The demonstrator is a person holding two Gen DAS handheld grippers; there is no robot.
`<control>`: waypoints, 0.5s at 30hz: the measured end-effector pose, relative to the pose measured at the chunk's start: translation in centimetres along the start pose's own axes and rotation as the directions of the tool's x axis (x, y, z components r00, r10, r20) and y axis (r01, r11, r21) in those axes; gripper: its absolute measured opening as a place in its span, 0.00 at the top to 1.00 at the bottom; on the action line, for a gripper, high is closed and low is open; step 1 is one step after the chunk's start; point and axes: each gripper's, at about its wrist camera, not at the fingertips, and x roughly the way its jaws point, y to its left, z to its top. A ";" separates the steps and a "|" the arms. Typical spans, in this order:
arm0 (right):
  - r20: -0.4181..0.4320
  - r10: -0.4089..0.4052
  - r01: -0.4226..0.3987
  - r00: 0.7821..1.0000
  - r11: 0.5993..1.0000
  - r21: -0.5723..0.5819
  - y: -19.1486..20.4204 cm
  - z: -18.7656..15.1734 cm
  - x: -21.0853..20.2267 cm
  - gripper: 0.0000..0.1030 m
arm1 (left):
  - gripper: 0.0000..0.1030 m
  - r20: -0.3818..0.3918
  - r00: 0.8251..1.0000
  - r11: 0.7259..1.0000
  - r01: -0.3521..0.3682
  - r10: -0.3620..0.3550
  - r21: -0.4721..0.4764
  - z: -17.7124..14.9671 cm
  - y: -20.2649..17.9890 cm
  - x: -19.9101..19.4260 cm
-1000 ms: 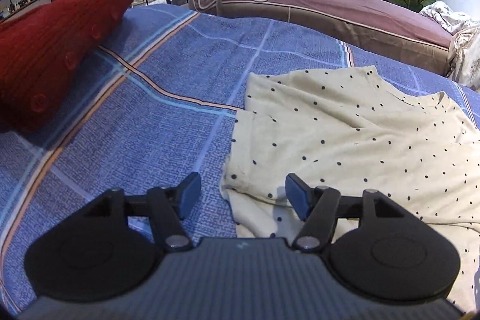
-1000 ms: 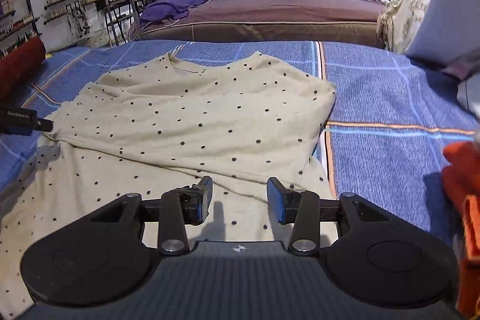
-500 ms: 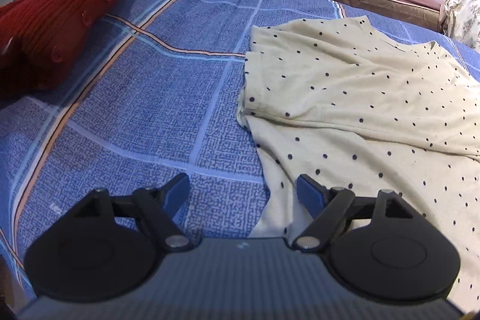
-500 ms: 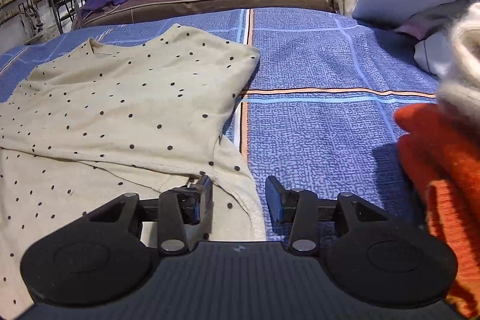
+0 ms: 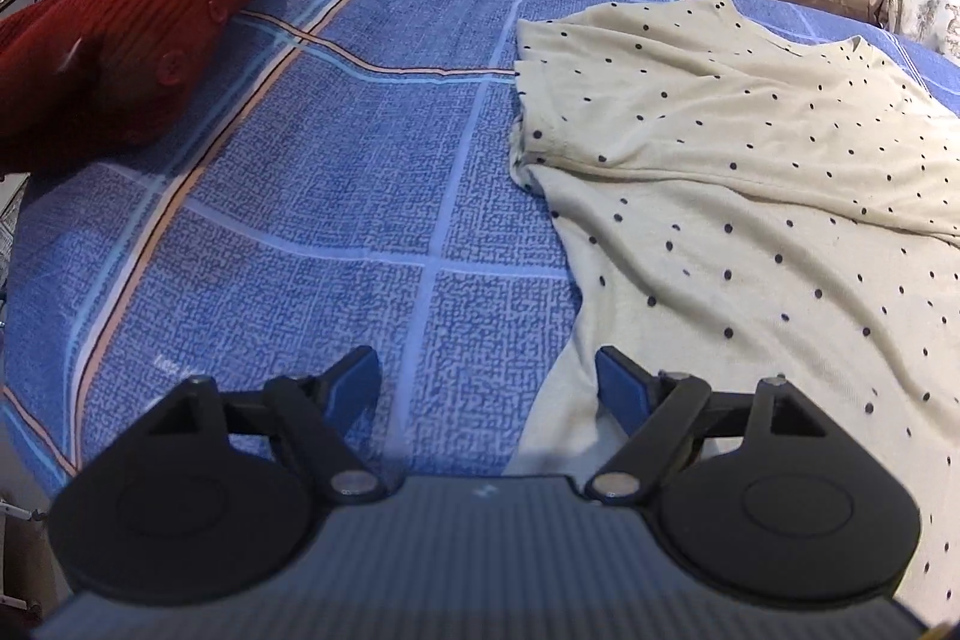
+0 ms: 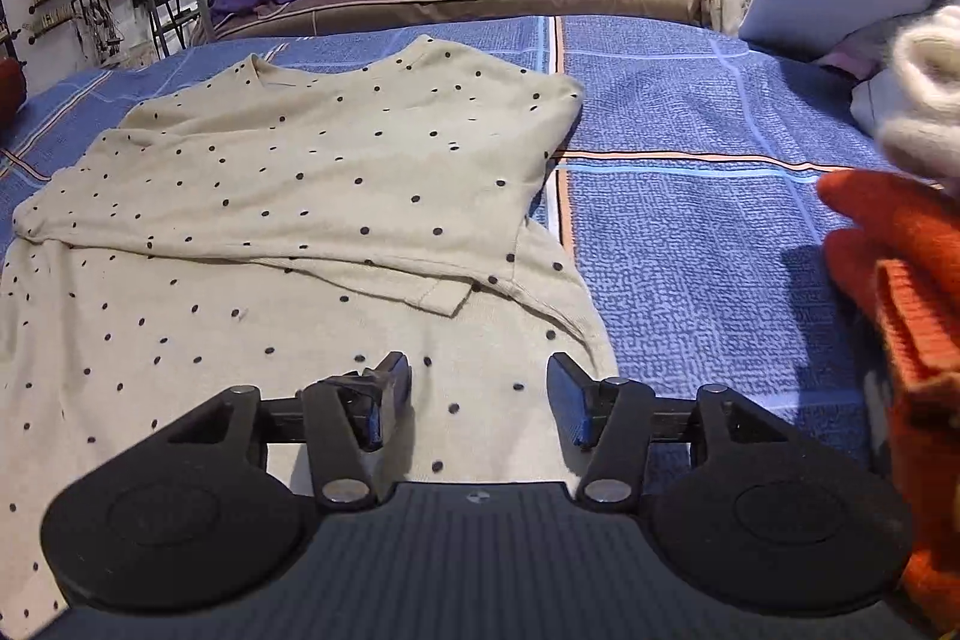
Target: Fold small clothes
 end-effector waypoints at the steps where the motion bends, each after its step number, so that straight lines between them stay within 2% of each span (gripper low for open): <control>1: 0.012 0.007 -0.007 1.000 1.000 -0.001 -0.1 -0.3 -1.0 0.09 | 0.21 -0.003 1.000 1.000 0.013 -0.013 -0.002 -0.4 0.5 -0.4; 4: 0.051 0.036 -0.035 0.998 0.999 -0.024 -0.7 -1.3 -4.2 0.00 | 0.12 -0.006 0.998 0.998 0.055 -0.055 -0.013 -1.7 2.4 -1.9; 7: 0.045 0.047 -0.044 0.998 0.997 -0.061 -0.8 -2.6 -6.9 0.00 | 0.07 0.016 0.995 0.995 0.102 -0.102 -0.019 -3.1 3.7 -3.6; 15: -0.046 0.105 -0.111 0.993 0.982 -0.154 0.6 -6.9 -11.2 0.01 | 0.07 0.055 0.978 0.979 0.201 -0.202 0.008 -7.3 4.6 -6.7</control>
